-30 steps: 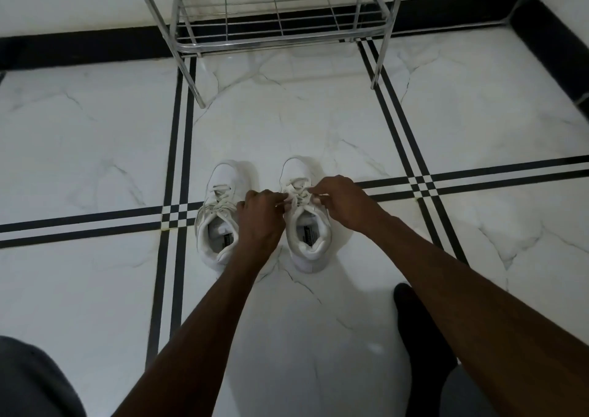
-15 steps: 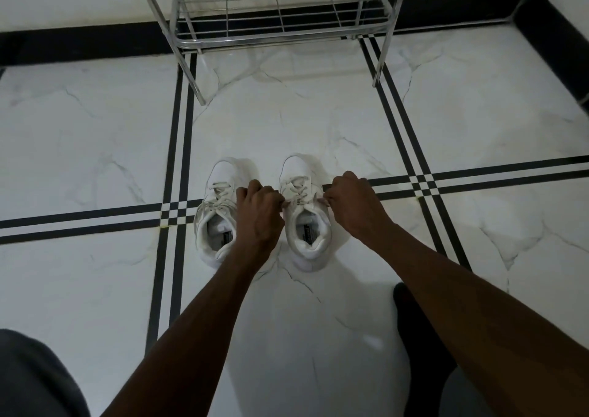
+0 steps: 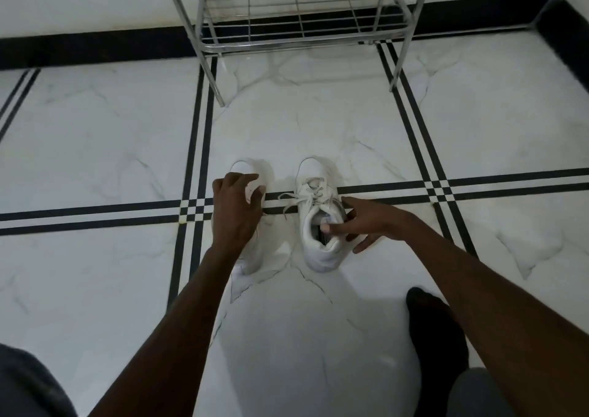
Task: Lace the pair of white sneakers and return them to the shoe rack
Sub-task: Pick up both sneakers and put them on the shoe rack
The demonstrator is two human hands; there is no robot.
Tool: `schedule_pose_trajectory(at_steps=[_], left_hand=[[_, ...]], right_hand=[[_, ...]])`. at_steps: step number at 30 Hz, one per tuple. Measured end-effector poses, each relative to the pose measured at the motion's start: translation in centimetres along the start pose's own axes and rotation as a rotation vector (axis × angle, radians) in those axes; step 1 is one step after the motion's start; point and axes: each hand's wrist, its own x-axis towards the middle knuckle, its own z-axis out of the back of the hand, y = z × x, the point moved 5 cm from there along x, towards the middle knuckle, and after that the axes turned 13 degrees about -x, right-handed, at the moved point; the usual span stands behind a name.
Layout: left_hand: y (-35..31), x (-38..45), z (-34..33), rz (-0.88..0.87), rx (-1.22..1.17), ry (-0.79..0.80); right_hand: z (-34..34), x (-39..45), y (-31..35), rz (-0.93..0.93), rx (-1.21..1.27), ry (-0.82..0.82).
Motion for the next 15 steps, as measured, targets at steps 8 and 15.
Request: schedule_pose_trajectory(at_steps=[8,15], left_hand=[[6.0,-2.0,4.1,0.435,0.035,0.061],[6.8,-4.3,3.0,0.646,-0.538,0.29]], right_hand=[[-1.6,3.1,1.6,0.052,-0.161,-0.331],[-3.0,3.5,3.3,0.09,-0.157,-0.427]])
